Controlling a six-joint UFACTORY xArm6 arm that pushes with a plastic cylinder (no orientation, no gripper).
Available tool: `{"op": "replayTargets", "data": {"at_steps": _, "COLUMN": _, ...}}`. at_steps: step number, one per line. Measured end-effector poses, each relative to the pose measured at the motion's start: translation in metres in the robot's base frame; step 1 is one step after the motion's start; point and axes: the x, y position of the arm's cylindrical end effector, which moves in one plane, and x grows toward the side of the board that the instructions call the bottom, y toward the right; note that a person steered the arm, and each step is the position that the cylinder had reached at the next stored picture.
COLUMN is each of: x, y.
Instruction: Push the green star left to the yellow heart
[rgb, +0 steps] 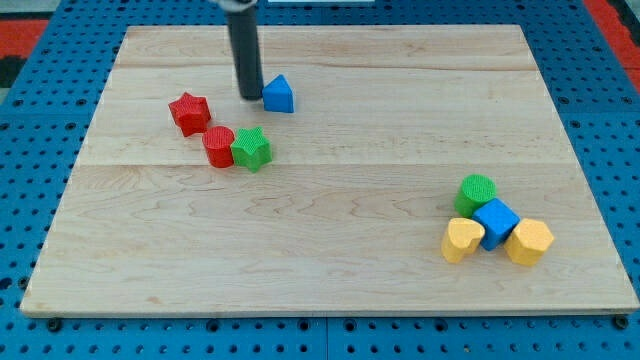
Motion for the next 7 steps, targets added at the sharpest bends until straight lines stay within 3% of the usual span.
{"op": "replayTargets", "data": {"at_steps": 1, "x": 0.025, "y": -0.002}}
{"op": "replayTargets", "data": {"at_steps": 2, "x": 0.021, "y": -0.071}}
{"op": "replayTargets", "data": {"at_steps": 4, "x": 0.058, "y": -0.018}}
{"op": "replayTargets", "data": {"at_steps": 6, "x": 0.082, "y": 0.1}}
{"op": "replayTargets", "data": {"at_steps": 7, "x": 0.141, "y": 0.151}}
